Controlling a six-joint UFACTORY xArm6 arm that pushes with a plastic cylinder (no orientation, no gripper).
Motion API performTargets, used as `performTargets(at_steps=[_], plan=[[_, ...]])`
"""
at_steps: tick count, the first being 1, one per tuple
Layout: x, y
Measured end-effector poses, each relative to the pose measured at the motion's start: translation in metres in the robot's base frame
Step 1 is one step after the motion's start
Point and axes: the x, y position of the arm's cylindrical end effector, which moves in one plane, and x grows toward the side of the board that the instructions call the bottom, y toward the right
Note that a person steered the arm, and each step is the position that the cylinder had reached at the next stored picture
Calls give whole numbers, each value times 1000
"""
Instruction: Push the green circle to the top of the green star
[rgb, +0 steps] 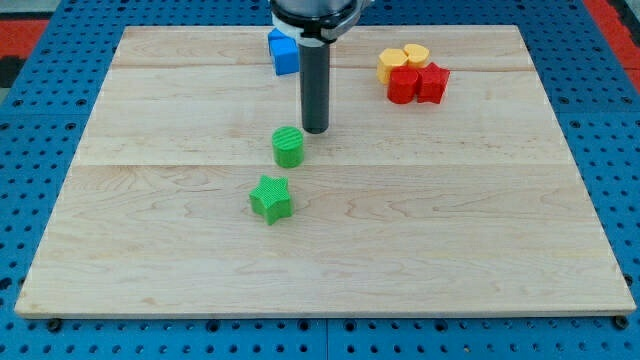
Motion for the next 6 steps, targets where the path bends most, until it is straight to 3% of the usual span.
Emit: performTargets(at_steps=[4, 6], plan=[[51, 5], [53, -11]])
